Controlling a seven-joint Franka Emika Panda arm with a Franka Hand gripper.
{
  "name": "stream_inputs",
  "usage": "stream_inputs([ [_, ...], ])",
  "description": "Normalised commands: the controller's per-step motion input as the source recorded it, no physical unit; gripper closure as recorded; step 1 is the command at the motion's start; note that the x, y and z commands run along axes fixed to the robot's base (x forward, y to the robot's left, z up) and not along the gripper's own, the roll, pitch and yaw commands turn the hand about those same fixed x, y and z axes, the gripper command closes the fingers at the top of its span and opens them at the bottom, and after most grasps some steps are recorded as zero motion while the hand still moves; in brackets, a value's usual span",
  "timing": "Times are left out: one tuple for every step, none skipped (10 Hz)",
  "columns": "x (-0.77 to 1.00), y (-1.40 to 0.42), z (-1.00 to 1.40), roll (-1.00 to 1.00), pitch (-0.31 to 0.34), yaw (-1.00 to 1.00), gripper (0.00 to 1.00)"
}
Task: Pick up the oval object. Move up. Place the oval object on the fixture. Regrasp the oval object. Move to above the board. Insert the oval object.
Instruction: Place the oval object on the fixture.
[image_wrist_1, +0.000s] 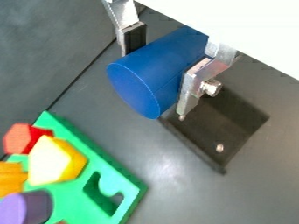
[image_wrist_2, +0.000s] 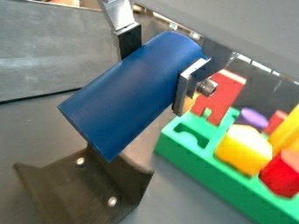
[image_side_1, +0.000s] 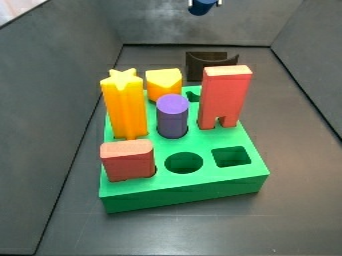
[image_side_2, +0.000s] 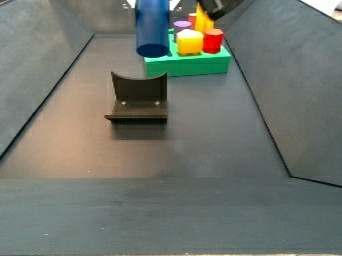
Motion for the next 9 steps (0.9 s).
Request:
stream_inputs([
  [0.44, 0.05, -0.02, -0.62, 0.101, -0.11, 1.0],
  [0.39, 0.05, -0.02, -0.51, 0.092, -0.12, 1.0],
  [0.3, 0.04, -0.02, -0.3, 0.074, -0.12, 1.0],
  [0.19, 0.03, -0.01, -0.19, 0.062, -0.11, 1.0],
  [0.14, 0.13, -1.0, -1.0, 0.204, -0.04, 1.0],
  [0.13, 0.14, -1.0, -1.0, 0.193, -0.04, 1.0],
  [0.14, 0.14, -1.0, -0.99, 0.21, -0.1, 1.0],
  [0.16, 0.14, -1.0, -0.77, 0.208, -0.14, 1.0],
  [0.17, 0.14, -1.0, -0.61, 0.181, -0.16, 1.0],
])
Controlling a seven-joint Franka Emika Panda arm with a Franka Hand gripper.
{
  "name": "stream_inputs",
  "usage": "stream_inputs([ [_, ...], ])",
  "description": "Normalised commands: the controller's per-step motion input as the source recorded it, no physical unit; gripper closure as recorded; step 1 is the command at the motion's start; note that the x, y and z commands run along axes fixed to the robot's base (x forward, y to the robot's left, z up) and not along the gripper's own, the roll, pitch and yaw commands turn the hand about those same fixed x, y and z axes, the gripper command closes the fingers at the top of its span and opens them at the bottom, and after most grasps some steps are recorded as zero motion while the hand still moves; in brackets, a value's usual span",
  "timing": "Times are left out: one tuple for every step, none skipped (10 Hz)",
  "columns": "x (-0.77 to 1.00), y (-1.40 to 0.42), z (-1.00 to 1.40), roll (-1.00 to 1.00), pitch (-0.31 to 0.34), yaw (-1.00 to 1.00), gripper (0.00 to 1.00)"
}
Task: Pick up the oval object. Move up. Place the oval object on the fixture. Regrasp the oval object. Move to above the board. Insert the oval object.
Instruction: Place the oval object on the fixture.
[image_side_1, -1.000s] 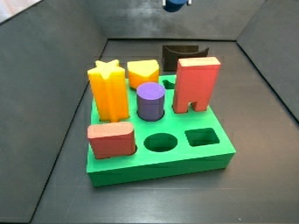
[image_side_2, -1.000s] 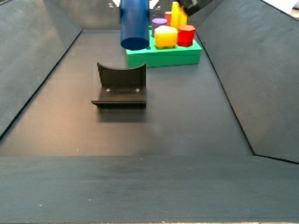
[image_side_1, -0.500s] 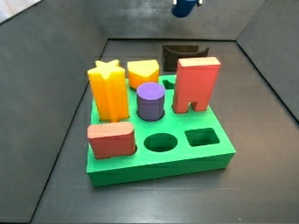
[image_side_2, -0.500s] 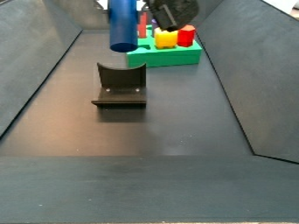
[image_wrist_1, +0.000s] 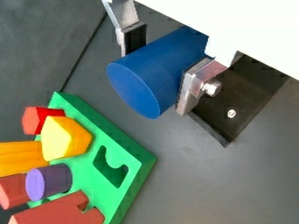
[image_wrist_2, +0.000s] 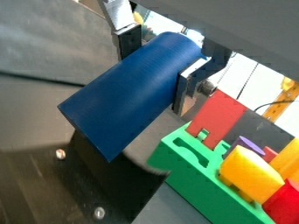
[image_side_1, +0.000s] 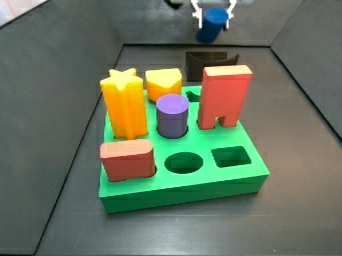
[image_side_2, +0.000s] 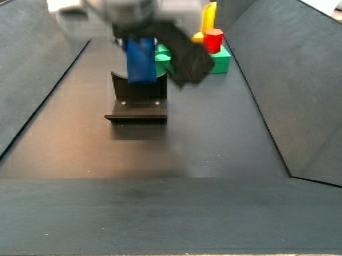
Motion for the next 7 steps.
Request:
stream_inputs([
  [0.18, 0.15, -1.0, -0.39, 0.139, -0.19, 1.0],
  [0.19, 0.14, -1.0, -0.27, 0.103, -0.2, 1.0],
  [0.19, 0.14, -0.97, -0.19, 0.054, -0.19, 1.0],
  [0.16, 0.11, -0.77, -0.18, 0.022, -0.19, 1.0],
  [0.14, 0.09, -0.64, -0.17, 0.006, -0.17, 1.0],
  [0.1, 0.07, -0.35, -0.16, -0.023, -0.14, 1.0],
  [0.09, 0.07, -0.23, -0.15, -0.037, -0.12, 1.0],
])
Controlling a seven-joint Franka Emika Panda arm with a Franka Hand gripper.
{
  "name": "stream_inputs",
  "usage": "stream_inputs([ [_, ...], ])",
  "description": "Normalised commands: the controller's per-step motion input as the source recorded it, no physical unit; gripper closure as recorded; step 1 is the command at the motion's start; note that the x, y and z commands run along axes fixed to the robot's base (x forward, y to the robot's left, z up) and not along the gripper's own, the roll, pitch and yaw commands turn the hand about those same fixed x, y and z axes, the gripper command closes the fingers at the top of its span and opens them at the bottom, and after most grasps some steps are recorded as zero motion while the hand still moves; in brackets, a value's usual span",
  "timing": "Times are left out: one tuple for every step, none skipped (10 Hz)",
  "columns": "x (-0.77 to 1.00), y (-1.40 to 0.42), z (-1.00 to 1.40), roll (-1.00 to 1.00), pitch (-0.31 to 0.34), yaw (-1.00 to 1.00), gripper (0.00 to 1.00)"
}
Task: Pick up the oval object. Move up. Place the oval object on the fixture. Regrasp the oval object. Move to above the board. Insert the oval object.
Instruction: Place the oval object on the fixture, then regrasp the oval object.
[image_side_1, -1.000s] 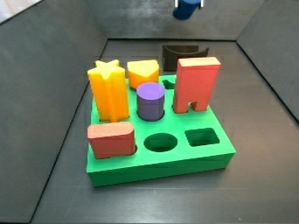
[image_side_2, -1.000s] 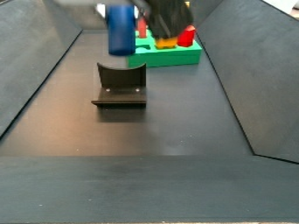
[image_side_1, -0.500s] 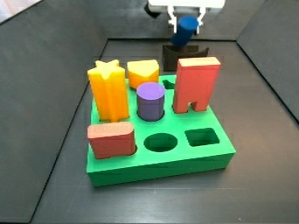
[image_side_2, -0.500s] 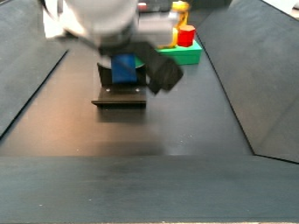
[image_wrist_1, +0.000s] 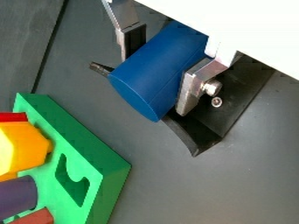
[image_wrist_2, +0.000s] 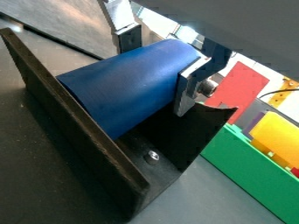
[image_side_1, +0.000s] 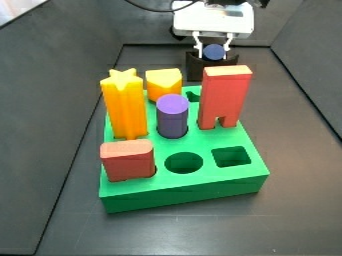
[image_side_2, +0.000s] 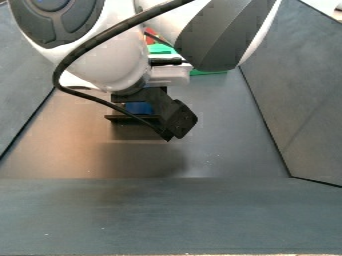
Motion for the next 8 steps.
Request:
stream_inputs([
  [0.07, 0.09, -0.21, -0.12, -0.049, -0.1, 1.0],
  [0.07, 0.08, -0.21, -0.12, -0.05, -0.07, 1.0],
  [0.07, 0.08, -0.21, -0.12, -0.049, -0.06, 1.0],
  [0.0, -0.5, -0.17, 0.0, 0.0, 0.0, 1.0],
  [0.0, 0.0, 0.0, 0.0, 0.0, 0.0, 0.0],
  [0.0, 0.0, 1.0, 0.0, -0.06, 0.03, 0.0],
  [-0.01, 0.0, 1.0, 0.0, -0.054, 0.03, 0.0],
  [-0.03, 0.0, 1.0, 0.02, -0.03, 0.05, 0.0],
])
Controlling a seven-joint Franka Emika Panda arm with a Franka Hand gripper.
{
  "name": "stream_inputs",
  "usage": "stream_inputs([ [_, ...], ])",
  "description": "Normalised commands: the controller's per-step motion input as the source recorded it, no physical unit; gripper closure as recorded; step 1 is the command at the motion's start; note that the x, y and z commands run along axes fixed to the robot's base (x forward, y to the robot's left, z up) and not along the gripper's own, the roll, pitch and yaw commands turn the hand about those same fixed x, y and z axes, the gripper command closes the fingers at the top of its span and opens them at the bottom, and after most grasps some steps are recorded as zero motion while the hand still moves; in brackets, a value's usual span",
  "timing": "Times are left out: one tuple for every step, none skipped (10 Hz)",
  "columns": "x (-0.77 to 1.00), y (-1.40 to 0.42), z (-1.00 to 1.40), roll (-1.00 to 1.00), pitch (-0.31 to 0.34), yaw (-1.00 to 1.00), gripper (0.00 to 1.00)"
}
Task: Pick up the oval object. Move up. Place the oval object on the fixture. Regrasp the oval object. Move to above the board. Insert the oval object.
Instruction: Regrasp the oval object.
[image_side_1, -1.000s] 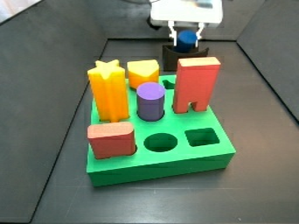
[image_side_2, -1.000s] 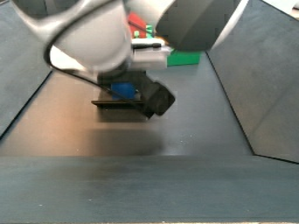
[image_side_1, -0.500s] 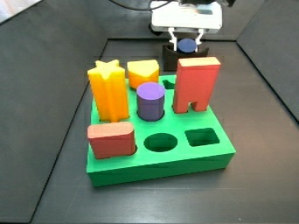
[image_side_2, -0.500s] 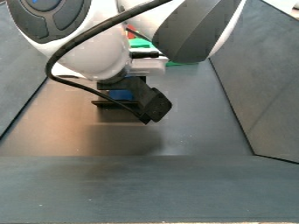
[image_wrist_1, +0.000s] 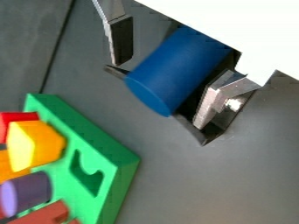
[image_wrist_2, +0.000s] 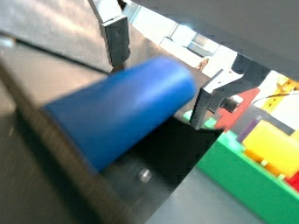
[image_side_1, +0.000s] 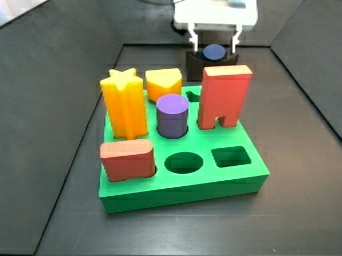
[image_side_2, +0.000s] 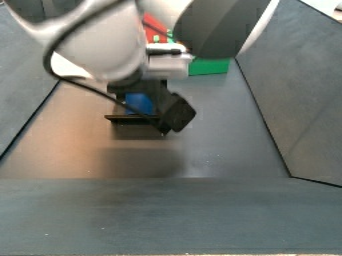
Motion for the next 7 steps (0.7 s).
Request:
stream_inputs([
  [-0.03, 0.0, 1.0, 0.03, -0.006, 0.06, 0.0],
  [-0.04, 0.0, 1.0, 0.04, 0.024, 0.06, 0.0],
  [-0.03, 0.0, 0.91, 0.04, 0.053, 0.05, 0.0],
  [-0.03, 0.0, 0.67, 0.05, 0.087, 0.04, 0.0],
  [-0.03, 0.0, 0.5, 0.05, 0.103, 0.02, 0.0],
  [-0.03, 0.01, 0.26, 0.04, 0.109, 0.0, 0.0],
  [-0.11, -0.8, 0.98, 1.0, 0.067, 0.01, 0.0],
])
